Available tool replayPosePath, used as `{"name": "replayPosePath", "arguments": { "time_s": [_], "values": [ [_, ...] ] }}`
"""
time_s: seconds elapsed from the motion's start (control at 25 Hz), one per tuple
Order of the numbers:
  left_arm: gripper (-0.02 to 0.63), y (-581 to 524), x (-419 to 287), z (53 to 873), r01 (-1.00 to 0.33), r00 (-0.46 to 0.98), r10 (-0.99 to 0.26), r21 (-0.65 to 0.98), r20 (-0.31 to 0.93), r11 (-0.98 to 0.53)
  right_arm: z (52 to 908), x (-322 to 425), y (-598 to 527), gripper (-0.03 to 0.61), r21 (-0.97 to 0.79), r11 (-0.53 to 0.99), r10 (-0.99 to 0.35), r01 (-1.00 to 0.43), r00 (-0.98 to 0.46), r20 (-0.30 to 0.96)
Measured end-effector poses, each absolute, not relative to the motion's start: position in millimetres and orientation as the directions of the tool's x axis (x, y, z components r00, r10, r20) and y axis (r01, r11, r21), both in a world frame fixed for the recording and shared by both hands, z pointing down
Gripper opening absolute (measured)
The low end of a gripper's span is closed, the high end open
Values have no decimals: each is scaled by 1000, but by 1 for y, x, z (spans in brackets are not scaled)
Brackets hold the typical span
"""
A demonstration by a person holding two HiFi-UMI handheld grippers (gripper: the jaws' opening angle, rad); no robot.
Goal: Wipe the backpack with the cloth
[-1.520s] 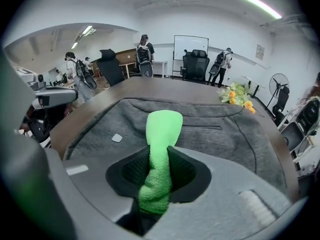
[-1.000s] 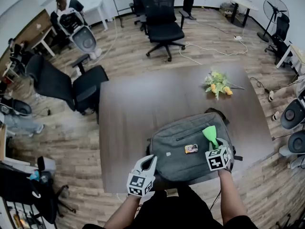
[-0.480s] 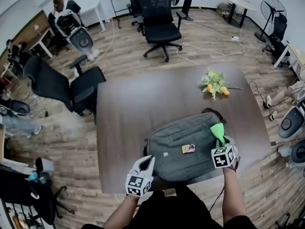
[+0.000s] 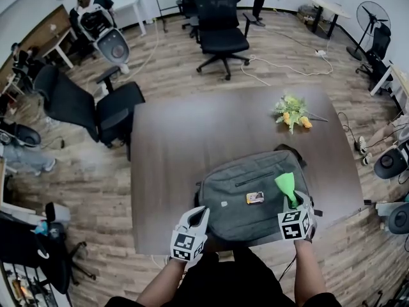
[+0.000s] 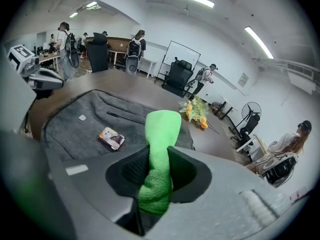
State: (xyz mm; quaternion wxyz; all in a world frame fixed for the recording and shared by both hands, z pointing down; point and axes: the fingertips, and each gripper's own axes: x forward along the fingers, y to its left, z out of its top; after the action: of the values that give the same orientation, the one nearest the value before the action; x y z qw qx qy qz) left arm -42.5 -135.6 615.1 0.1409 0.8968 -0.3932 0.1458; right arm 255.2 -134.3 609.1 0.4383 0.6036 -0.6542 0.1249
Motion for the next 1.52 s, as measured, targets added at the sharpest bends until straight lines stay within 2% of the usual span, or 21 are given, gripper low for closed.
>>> {"name": "replayPosePath", "arguments": {
  "time_s": [0.32,0.68,0.84,1.0,1.16,1.52],
  "values": [
    [18,-133,-51,618,-751,643,-662,148,386,-644,621,171,-115,98,202,339,-662,-919,-80,745],
    [20,-119,-77,627,-758,627,-658,131,418,-639,656,71,-92,99,-77,413,-560,-908,-320,764],
    [20,-112,-92,629,-766,614,-653,138,443,-627,663,35,-80,98,-136,443,-525,-886,-379,762],
    [20,-107,-102,634,-755,627,-635,152,452,-638,673,14,-74,98,-187,441,-494,-878,-411,766],
    [18,-110,-104,634,-753,633,-629,171,450,-636,679,15,-71,98,-159,451,-485,-878,-390,783],
    [18,-118,-73,623,-703,685,-589,176,428,-689,673,70,-80,98,-81,371,-529,-925,-282,800]
  ]
}}
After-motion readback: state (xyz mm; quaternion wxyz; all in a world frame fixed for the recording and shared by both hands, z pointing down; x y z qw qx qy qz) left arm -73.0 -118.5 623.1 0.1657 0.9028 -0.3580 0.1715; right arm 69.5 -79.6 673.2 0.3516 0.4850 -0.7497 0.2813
